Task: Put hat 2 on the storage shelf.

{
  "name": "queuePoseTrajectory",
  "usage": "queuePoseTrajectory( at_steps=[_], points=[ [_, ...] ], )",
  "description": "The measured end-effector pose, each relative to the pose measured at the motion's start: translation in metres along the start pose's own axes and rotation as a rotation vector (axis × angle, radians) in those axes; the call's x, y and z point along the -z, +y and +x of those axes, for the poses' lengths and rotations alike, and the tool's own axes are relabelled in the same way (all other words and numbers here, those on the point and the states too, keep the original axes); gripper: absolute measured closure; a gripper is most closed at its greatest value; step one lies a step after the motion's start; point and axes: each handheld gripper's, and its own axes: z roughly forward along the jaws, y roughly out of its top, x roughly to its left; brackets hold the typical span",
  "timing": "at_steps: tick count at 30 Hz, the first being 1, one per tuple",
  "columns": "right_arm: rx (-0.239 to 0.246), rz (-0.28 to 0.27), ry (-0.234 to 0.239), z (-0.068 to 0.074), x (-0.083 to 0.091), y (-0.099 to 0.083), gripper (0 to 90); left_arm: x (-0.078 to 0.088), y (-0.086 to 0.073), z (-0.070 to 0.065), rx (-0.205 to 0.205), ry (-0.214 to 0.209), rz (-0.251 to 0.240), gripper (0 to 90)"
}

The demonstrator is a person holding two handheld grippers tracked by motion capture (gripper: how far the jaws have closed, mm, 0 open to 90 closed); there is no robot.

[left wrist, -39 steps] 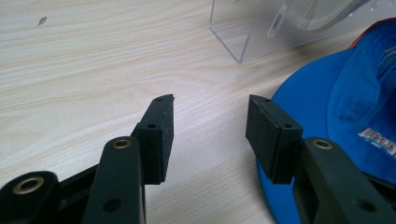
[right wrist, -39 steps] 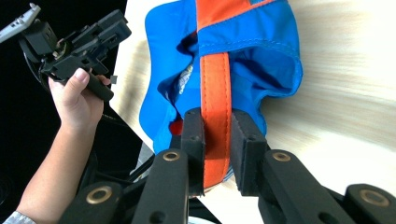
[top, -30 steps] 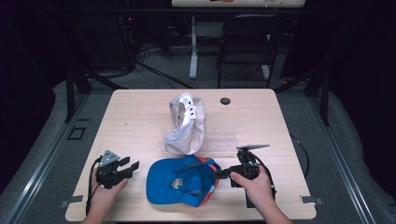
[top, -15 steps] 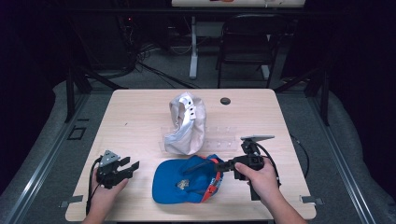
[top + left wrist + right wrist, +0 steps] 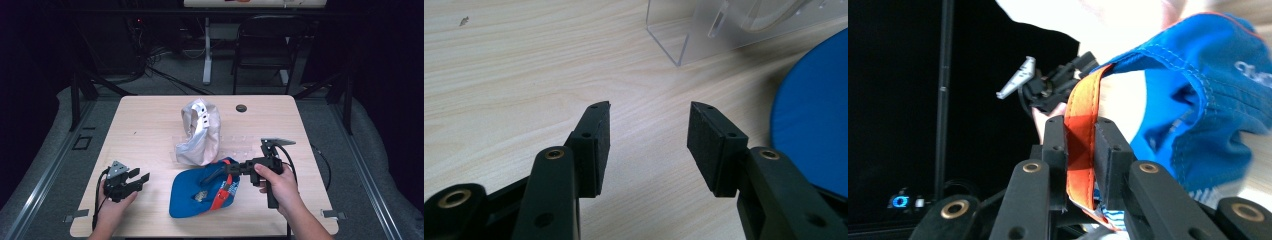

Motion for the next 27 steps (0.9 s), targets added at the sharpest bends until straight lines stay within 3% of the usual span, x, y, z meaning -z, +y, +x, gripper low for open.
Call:
queuePoseTrajectory(
  at_steps=[2,3,5,10,22,27],
  points=[
    [0.002,-0.003,0.014,0.002,0.001,0.001,77.6,0.0,0.0,0.0,-0.001,0.0,0.0,52.3],
    [-0.004,-0.018,0.06,0.007,0.003,0.001,77.7,0.0,0.0,0.0,-0.001,-0.001,0.0,52.4],
    [-0.011,-0.023,0.091,0.01,0.004,0.002,77.7,0.0,0.0,0.0,-0.001,-0.002,0.0,52.4],
    [0.0,-0.046,0.104,0.02,0.009,0.003,77.7,0.001,0.0,0.0,0.002,-0.001,-0.002,52.4],
    [0.04,-0.091,0.063,0.048,0.031,0.01,77.7,0.0,0.0,0.0,-0.003,0.0,0.002,52.4],
    [0.046,-0.137,0.038,0.057,0.051,0.016,77.7,0.001,0.0,0.0,-0.003,0.0,0.002,52.4]
  ],
)
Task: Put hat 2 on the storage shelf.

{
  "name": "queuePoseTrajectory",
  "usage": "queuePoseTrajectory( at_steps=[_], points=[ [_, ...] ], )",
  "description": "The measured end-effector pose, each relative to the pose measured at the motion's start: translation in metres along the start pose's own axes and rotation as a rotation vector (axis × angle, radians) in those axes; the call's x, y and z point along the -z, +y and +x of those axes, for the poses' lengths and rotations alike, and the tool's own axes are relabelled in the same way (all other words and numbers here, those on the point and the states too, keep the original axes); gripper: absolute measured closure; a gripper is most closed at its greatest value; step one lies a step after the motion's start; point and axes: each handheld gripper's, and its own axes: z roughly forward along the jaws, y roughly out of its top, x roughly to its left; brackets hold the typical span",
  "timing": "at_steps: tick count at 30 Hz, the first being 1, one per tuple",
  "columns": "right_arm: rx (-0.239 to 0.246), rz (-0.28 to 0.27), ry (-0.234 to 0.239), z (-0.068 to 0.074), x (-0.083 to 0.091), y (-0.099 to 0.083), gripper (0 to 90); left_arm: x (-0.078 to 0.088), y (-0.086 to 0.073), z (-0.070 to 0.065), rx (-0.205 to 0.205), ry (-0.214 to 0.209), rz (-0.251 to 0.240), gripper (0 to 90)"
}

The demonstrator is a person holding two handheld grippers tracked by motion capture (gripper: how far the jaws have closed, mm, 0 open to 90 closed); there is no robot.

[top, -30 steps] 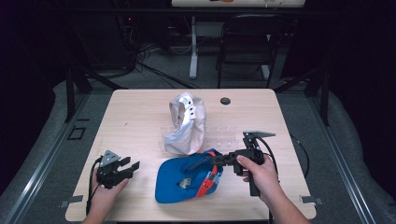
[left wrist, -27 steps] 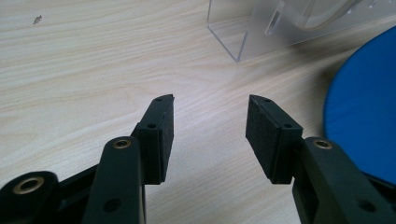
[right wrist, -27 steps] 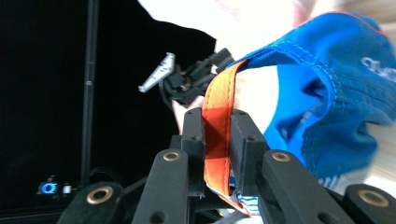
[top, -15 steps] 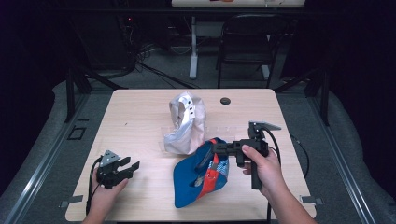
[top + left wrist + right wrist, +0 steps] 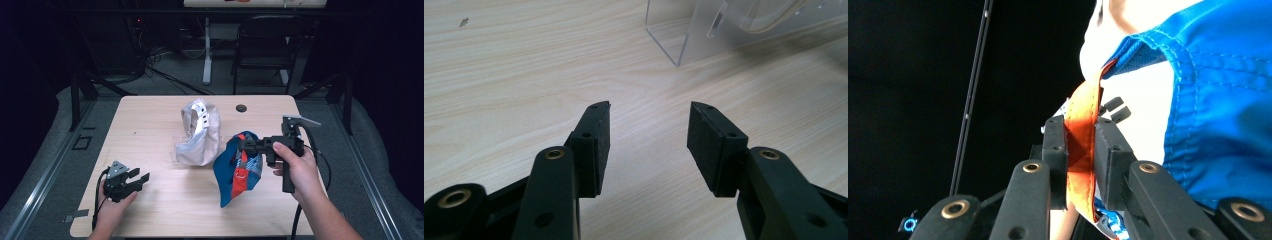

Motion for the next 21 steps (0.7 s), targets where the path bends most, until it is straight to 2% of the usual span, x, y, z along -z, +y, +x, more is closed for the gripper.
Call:
queuePoseTrajectory(
  at_steps=[2,3,6,8,10,21],
  points=[
    [-0.003,-0.007,-0.002,0.001,0.003,0.001,77.7,0.0,0.0,0.0,-0.002,-0.002,0.009,52.4],
    [-0.007,-0.024,-0.003,0.003,0.011,0.006,77.7,0.0,0.0,-0.001,0.001,-0.001,0.002,52.4],
    [-0.01,-0.041,-0.008,0.005,0.017,0.01,77.7,-0.001,0.0,-0.001,0.004,0.0,-0.002,52.4],
    [-0.019,-0.072,-0.01,0.008,0.024,0.017,77.7,-0.001,0.0,-0.001,0.004,0.0,-0.001,52.4],
    [-0.008,-0.079,-0.023,0.011,0.029,0.021,77.7,-0.001,0.0,-0.001,0.004,-0.001,0.0,52.4],
    [0.005,-0.125,-0.061,0.029,0.041,0.046,77.7,-0.001,0.0,-0.001,0.003,-0.001,0.002,52.4]
  ],
)
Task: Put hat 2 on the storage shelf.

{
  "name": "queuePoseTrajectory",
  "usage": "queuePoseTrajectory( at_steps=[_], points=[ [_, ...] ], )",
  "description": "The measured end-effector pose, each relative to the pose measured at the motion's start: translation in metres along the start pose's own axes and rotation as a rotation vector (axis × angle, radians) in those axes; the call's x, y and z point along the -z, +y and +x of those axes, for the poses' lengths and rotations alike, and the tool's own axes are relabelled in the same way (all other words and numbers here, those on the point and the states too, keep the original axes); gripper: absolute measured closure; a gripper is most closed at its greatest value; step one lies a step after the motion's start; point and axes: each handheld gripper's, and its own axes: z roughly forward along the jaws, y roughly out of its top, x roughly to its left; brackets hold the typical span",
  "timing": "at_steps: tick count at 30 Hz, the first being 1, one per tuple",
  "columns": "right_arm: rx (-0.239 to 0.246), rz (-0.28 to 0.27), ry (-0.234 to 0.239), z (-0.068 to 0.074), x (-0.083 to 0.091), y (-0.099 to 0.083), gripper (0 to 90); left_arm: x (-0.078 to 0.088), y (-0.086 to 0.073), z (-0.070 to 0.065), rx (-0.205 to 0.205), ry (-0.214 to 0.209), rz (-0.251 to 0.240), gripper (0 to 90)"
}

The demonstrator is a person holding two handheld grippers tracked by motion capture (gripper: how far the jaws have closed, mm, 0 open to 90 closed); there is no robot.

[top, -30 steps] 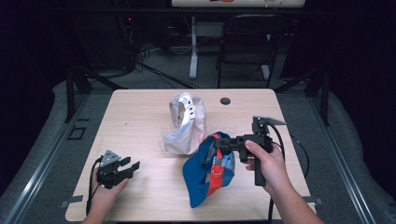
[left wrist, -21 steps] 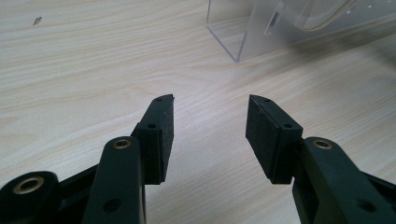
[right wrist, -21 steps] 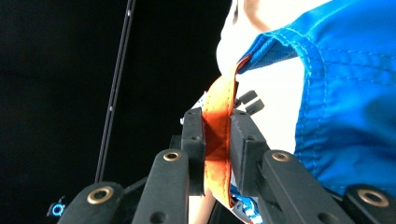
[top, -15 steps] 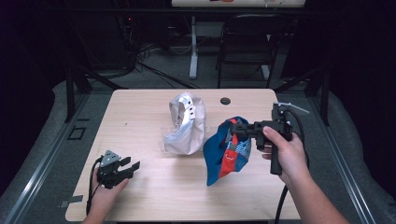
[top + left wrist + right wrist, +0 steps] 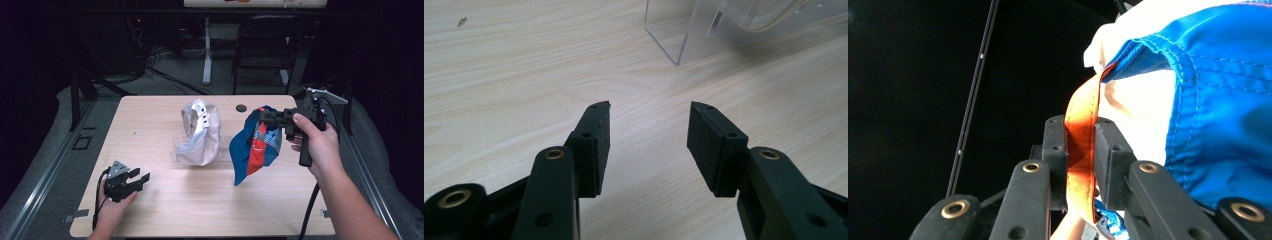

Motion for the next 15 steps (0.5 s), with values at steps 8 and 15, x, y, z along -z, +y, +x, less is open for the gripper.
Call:
queuePoseTrajectory(
  at_steps=[8,15],
  points=[
    [-0.004,-0.028,-0.032,0.007,-0.006,0.024,77.7,0.0,0.0,0.0,0.0,0.0,-0.002,52.4],
    [0.0,-0.044,-0.049,0.015,-0.012,0.043,77.7,0.001,0.0,0.002,0.001,-0.002,-0.008,52.3]
  ],
)
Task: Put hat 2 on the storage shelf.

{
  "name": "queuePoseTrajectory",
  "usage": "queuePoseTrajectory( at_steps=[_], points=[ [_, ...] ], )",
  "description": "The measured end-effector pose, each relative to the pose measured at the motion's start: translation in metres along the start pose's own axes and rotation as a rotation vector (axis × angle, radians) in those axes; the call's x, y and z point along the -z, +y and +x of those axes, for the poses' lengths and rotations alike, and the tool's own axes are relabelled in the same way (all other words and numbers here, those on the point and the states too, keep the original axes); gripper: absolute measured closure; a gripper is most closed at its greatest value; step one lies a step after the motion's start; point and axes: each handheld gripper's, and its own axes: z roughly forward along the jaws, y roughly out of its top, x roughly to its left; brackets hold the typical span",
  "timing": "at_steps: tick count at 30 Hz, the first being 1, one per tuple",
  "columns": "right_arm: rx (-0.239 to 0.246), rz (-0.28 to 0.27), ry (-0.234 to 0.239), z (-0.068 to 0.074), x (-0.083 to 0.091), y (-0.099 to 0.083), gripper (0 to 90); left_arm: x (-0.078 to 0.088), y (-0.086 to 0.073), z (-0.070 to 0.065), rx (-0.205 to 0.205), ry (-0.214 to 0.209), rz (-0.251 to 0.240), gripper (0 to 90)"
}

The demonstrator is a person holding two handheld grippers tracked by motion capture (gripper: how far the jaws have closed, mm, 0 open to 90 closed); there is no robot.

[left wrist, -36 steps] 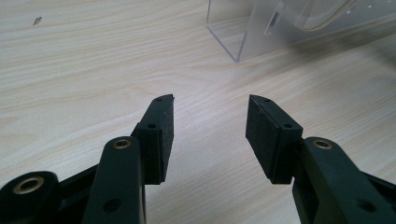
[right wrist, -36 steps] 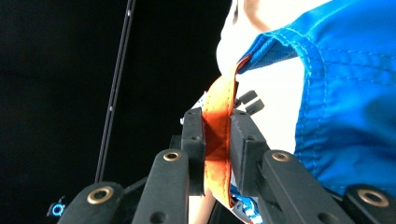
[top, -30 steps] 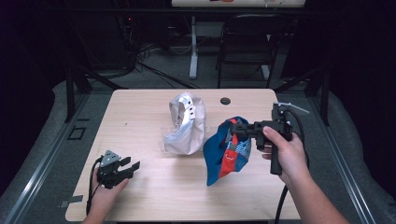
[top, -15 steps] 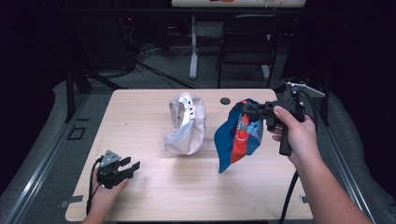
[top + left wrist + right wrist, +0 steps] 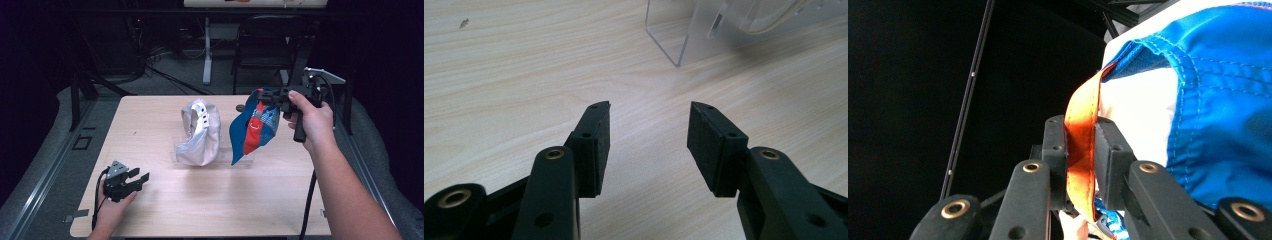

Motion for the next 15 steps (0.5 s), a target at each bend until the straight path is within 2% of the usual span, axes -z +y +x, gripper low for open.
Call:
queuePoseTrajectory(
  at_steps=[11,15],
  points=[
    [0.006,-0.02,-0.026,-0.002,-0.006,0.019,77.6,0.0,0.0,0.001,0.0,-0.002,0.001,52.4],
    [0.003,-0.025,-0.058,-0.006,-0.013,0.023,77.6,0.0,0.0,0.001,0.001,-0.002,0.003,52.3]
  ],
)
